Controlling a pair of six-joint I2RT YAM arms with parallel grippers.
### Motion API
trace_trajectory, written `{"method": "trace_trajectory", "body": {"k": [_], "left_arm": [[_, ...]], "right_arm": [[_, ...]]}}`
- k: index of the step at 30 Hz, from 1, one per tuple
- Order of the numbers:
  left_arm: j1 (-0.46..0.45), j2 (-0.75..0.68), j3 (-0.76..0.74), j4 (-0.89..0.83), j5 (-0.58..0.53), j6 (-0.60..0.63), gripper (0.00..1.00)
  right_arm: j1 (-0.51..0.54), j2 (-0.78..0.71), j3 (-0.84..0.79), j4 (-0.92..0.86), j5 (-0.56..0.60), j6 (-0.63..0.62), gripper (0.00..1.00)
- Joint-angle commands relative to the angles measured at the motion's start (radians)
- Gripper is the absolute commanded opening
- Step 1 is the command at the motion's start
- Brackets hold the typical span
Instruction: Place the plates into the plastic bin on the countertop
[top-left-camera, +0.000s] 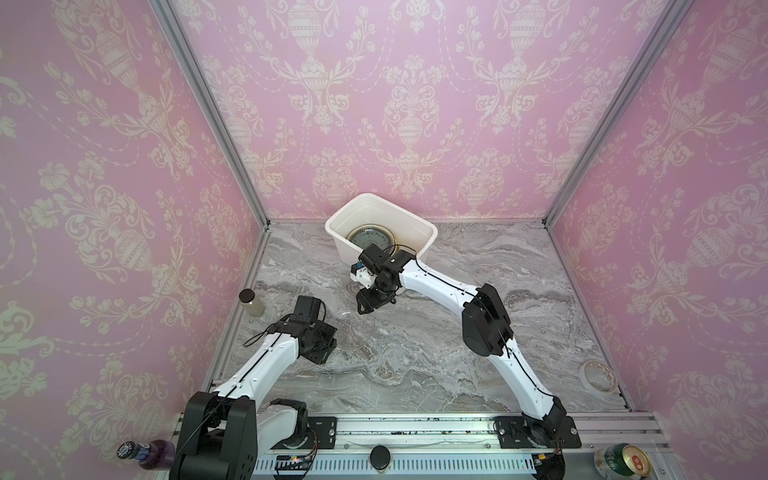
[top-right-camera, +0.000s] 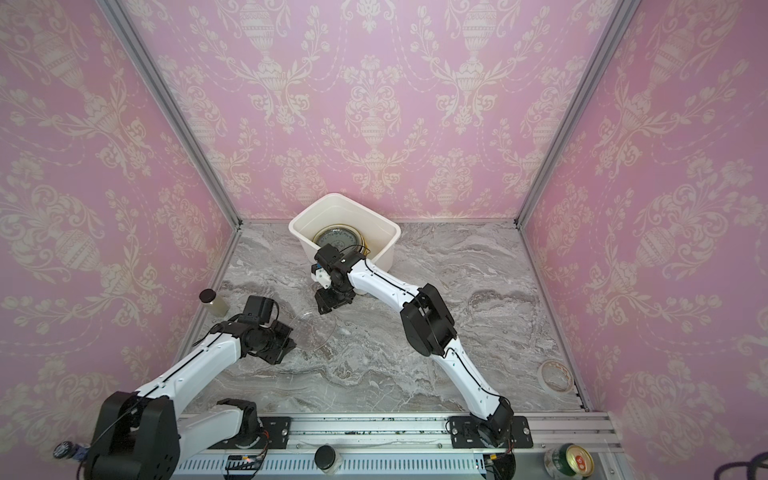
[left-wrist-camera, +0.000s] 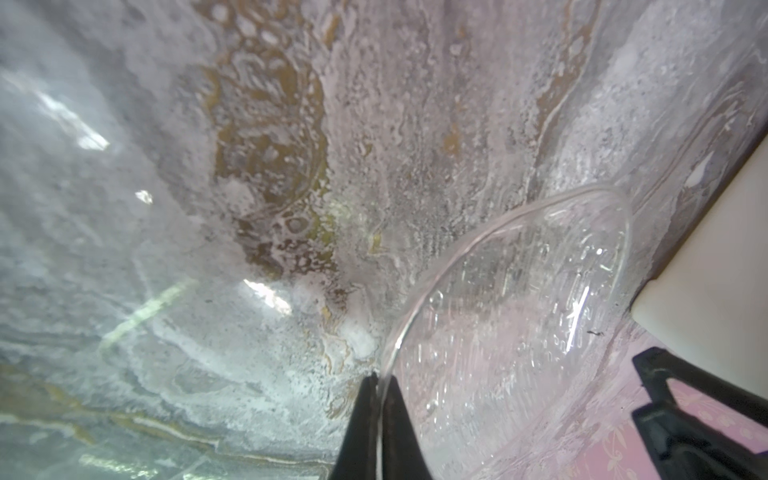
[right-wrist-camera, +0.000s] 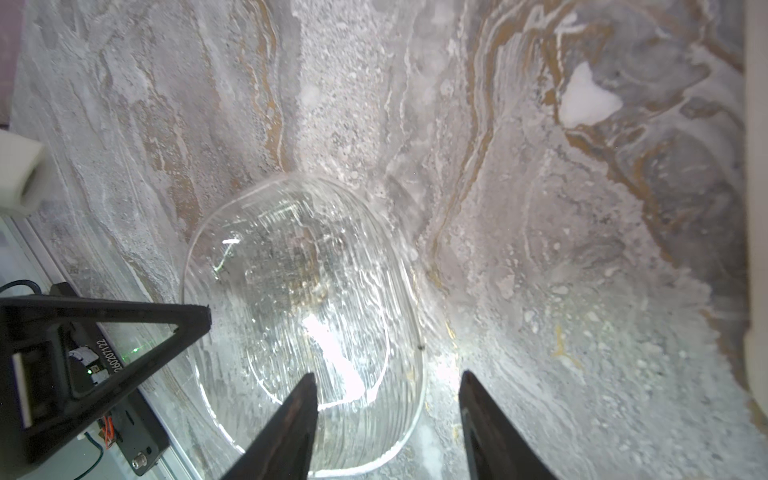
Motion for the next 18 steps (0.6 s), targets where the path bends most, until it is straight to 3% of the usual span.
{"method": "trace_trajectory", "body": {"k": [1, 7, 18], "left_arm": [[-0.003, -0.035, 0.056, -0.094, 0.010, 0.143, 0.00], [0.006, -0.105, 0.151, -0.217, 0.064, 0.305, 0.00], [0.010, -0.194, 0.328, -0.370, 0.147, 0.469, 0.00]], "right_arm": [[-0.006, -0.066, 0.072, -0.012, -0.038, 0.042, 0.60], [-0.033, -0.128, 0.122, -0.031, -0.083, 0.071, 0.66], [-0.099, -0.299, -0.004, -0.036, -0.155, 0.110, 0.67]]}}
